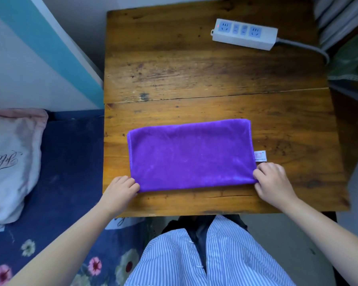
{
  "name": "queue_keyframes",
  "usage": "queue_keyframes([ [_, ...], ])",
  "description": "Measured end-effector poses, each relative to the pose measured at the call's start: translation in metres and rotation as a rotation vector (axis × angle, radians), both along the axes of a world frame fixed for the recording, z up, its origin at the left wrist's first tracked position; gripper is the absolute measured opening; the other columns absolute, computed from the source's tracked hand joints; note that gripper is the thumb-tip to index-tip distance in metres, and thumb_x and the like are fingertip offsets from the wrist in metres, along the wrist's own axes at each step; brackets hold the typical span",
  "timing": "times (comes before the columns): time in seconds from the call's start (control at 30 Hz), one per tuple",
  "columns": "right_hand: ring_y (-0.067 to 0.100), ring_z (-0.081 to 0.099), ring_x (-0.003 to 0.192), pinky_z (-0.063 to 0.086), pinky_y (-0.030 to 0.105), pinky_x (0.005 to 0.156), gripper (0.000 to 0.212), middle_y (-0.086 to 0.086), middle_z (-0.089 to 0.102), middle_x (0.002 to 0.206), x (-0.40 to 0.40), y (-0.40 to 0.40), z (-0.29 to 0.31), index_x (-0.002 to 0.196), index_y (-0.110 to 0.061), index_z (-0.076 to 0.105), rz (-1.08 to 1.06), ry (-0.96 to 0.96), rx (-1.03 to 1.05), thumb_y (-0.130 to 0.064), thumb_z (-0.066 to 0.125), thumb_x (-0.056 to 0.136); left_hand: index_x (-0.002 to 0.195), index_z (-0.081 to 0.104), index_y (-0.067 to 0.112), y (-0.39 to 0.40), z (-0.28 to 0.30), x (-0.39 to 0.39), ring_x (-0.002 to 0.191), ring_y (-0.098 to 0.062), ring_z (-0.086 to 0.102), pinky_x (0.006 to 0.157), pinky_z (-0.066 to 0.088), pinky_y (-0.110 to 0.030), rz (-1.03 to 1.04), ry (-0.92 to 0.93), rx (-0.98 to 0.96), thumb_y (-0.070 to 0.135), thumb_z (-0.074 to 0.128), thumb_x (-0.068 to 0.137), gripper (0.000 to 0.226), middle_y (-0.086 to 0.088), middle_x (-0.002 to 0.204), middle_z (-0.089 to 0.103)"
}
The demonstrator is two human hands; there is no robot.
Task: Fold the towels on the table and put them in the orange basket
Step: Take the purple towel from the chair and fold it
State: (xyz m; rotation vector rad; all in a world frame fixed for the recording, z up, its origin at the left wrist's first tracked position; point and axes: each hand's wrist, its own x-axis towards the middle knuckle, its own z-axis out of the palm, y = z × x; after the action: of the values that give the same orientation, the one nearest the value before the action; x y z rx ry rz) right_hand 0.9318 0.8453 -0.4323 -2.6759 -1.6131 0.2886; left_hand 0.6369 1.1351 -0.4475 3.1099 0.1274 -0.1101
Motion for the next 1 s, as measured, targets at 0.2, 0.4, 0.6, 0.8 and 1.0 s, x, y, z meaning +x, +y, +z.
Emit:
queue_keyframes([
  [0.2, 0.034, 0.063, 0.062, 0.051, 0.039, 0.060, 0.025, 0.012, 0.062, 0.069, 0.000, -0.006, 0.000, 0.061, -0.005, 0.059, -0.089, 0.098, -0.058, -0.012, 0.035, 0.059, 0.054, 0.059, 0.014, -0.009, 0.007, -0.001, 0.048, -0.021, 0.055, 0.058, 0.023, -0.025, 0.089, 0.098, -0.089, 0.035, 0.051, 0.078, 0.033, 0.001, 0.052, 0.054],
  [0.4, 0.031, 0.053, 0.095, 0.052, 0.042, 0.077, 0.035, 0.022, 0.067, 0.090, 0.000, 0.034, 0.011, 0.080, 0.002, 0.066, -0.216, 0.068, 0.213, -0.016, 0.037, 0.070, 0.091, 0.057, 0.010, -0.018, 0.012, 0.054, 0.084, -0.020, 0.049, 0.064, 0.050, -0.030, 0.287, -0.096, -0.238, 0.031, 0.030, 0.096, 0.035, -0.011, 0.080, 0.068],
  [0.6, 0.032, 0.052, 0.119, 0.047, 0.056, 0.086, 0.053, 0.015, 0.063, 0.122, -0.024, 0.126, -0.001, 0.109, -0.008, 0.067, -0.074, 0.142, -0.070, -0.029, 0.035, 0.072, 0.117, 0.061, -0.004, -0.030, 0.012, 0.141, 0.116, -0.037, 0.059, 0.088, 0.051, -0.049, 0.550, 0.162, -0.262, 0.027, 0.038, 0.084, 0.050, -0.021, 0.124, 0.061],
  [0.8, 0.030, 0.033, 0.137, 0.021, 0.046, 0.114, 0.071, 0.006, 0.037, 0.148, -0.011, 0.156, -0.015, 0.136, -0.018, 0.044, -0.011, 0.187, -0.157, -0.045, 0.013, 0.078, 0.149, 0.010, 0.010, -0.018, -0.007, 0.145, 0.148, -0.018, 0.001, 0.119, 0.001, -0.036, 0.638, 0.280, -0.260, 0.051, 0.004, 0.085, 0.076, -0.004, 0.159, 0.005],
  [1.0, 0.037, 0.045, 0.128, 0.023, 0.045, 0.111, 0.064, 0.015, 0.047, 0.140, 0.029, 0.120, -0.023, 0.130, -0.007, 0.051, -0.234, 0.153, -0.106, -0.041, 0.029, 0.081, 0.149, 0.006, 0.007, 0.014, -0.006, 0.105, 0.147, -0.022, -0.005, 0.119, -0.004, -0.038, 0.830, 0.356, -0.229, 0.043, 0.030, 0.097, 0.067, -0.008, 0.159, -0.001],
])
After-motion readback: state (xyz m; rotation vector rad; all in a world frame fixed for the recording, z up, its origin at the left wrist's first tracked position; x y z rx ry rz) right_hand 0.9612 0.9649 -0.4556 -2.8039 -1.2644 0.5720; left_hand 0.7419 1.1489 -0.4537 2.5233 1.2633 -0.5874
